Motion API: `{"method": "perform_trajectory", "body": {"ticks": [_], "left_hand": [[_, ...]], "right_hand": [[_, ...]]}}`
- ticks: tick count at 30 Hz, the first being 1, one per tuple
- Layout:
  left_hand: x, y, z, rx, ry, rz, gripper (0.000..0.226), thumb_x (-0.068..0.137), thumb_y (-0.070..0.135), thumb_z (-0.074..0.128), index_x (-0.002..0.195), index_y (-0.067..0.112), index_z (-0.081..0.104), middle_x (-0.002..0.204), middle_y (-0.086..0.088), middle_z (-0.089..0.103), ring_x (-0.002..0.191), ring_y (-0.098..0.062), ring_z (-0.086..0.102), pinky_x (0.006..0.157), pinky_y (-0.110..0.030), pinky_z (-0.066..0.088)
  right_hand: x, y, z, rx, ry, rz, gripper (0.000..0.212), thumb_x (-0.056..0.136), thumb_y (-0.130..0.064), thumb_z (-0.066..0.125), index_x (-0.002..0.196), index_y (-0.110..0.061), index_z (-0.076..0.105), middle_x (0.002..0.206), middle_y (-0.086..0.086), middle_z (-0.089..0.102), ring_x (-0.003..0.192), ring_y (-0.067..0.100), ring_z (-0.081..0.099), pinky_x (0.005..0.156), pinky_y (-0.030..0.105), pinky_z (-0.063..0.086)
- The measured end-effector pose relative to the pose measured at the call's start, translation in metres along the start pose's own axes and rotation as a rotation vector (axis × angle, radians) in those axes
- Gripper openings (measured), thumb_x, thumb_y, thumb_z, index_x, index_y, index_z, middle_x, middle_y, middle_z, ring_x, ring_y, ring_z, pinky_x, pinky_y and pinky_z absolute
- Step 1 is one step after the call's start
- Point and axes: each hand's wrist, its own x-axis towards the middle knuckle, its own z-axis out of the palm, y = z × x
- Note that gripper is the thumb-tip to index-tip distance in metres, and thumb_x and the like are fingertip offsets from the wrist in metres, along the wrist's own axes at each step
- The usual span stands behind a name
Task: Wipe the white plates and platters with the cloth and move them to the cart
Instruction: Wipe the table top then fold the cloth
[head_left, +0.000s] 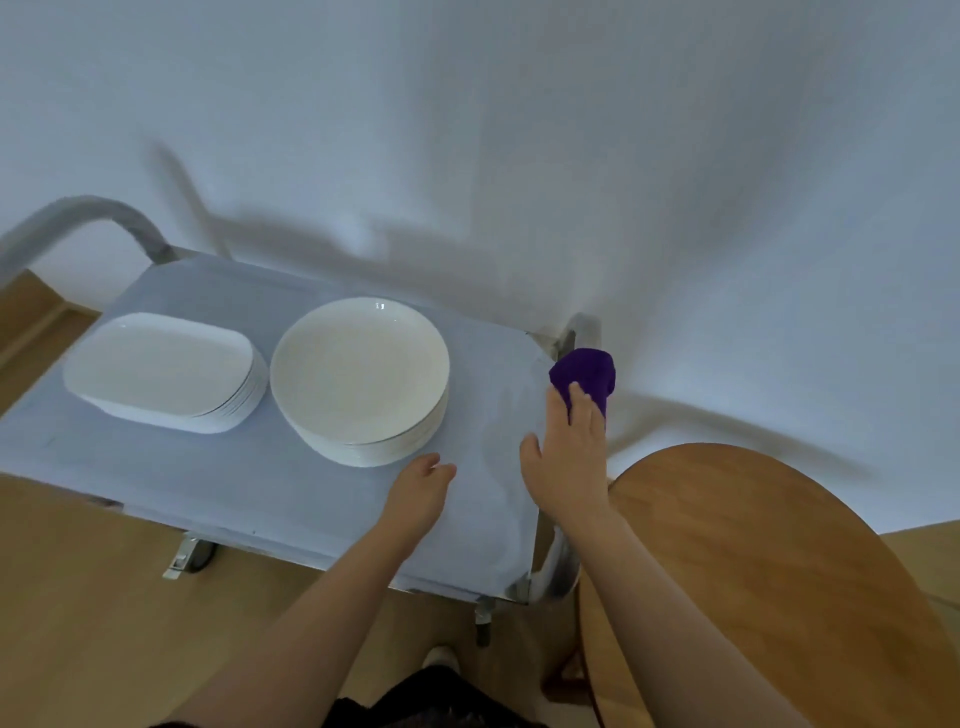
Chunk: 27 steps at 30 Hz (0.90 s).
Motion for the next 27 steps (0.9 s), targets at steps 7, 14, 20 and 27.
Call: {"method": "perform_trajectory", "body": {"ticks": [7,14,20,27], "left_hand": [[-0.052,-0.053,-0.038,0.255,0.101,0.063,0.045,0.097,0.027,0.048,0.138,0.010,0.043,0.138,-0.011,0.051,0.126,-0.024,0.047,0.102,-0.030,0.032],[-0.088,-0.078,-0.098,0.211,0.236,0.037,0.050,0.099,0.032,0.042,0.142,0.007,0.038,0.150,-0.011,0.036,0.138,-0.027,0.031,0.112,-0.037,0.022],[-0.058,-0.054,-0.145,0.151,0.244,0.104,0.057,0.099,0.038,0.040,0.147,0.009,0.029,0.153,-0.008,0.030,0.140,-0.025,0.027,0.113,-0.039,0.020],[0.019,-0.016,-0.174,-0.052,0.067,0.104,0.081,0.092,0.047,0.052,0.152,0.013,0.008,0.157,-0.006,0.018,0.143,-0.022,0.021,0.111,-0.037,0.022]], "right_hand": [[-0.061,-0.013,0.023,0.170,-0.306,-0.139,0.052,0.098,-0.026,0.040,0.146,-0.012,0.027,0.151,0.005,0.028,0.137,0.020,0.027,0.111,0.029,0.021],[-0.107,-0.031,0.032,0.483,-0.367,0.139,0.046,0.100,-0.031,0.038,0.141,-0.010,0.037,0.144,0.008,0.041,0.130,0.022,0.039,0.104,0.030,0.028],[-0.094,-0.052,0.038,0.514,-0.328,0.193,0.052,0.100,-0.038,0.033,0.146,-0.014,0.027,0.152,0.005,0.031,0.137,0.021,0.030,0.110,0.032,0.022],[-0.024,-0.102,0.056,0.740,-0.219,0.364,0.063,0.098,-0.043,0.037,0.150,-0.017,0.011,0.157,0.004,0.015,0.142,0.022,0.018,0.113,0.038,0.019]]}}
